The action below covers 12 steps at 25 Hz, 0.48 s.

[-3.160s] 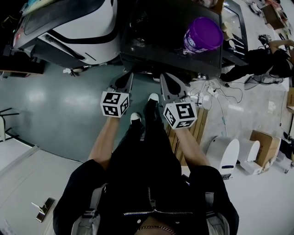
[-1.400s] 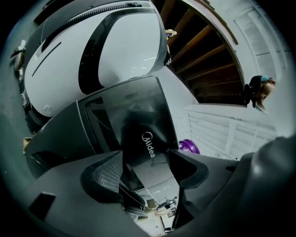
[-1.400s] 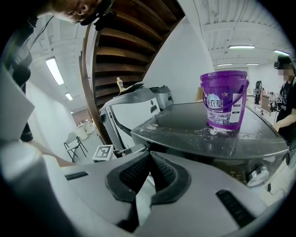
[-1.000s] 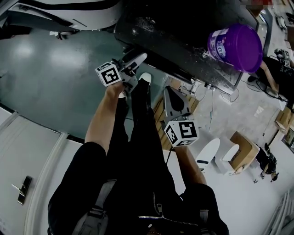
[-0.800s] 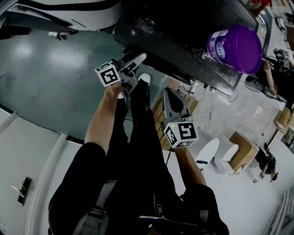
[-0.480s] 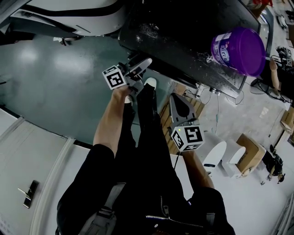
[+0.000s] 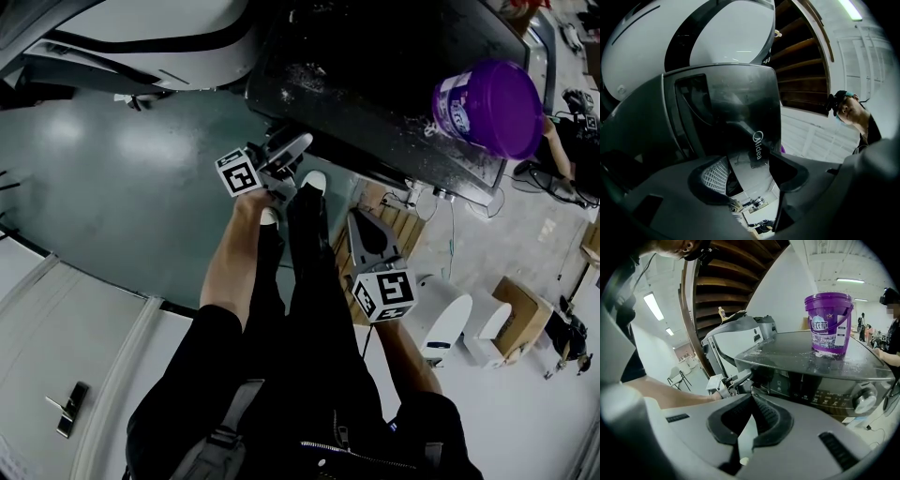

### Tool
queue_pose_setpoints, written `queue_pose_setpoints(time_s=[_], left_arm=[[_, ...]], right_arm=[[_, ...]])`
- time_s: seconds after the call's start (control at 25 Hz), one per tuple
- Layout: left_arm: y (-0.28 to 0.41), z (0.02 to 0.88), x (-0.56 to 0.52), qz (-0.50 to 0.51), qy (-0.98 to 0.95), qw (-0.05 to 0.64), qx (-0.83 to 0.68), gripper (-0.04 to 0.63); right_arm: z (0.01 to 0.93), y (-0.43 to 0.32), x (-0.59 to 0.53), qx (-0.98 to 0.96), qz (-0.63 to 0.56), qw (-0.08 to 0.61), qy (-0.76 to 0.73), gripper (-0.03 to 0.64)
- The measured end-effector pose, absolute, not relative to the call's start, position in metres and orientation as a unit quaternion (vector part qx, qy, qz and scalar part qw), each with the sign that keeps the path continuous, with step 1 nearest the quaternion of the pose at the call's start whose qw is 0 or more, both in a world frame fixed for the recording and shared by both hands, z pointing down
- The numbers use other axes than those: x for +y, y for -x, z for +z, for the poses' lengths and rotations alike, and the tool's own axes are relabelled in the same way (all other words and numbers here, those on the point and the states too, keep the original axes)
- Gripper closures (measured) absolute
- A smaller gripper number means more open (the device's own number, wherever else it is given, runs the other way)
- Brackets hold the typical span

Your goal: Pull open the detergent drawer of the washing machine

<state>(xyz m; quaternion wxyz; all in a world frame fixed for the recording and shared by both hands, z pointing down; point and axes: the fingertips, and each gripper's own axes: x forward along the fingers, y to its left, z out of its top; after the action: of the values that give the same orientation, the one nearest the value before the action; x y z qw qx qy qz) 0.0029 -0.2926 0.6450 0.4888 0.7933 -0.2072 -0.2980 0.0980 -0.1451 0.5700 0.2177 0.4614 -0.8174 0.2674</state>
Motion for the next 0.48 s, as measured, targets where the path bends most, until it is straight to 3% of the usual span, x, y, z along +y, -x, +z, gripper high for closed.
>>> queue_pose_setpoints(time_s=[0.48], left_arm=[[-0.0024,0.6464,-0.2913,-0.307,-0.790,0.494,-0.192,0.360]], right_arm=[[0.5689,-0.1006,-0.1518,-0.810,0.269,0.215,-0.475,0.612]])
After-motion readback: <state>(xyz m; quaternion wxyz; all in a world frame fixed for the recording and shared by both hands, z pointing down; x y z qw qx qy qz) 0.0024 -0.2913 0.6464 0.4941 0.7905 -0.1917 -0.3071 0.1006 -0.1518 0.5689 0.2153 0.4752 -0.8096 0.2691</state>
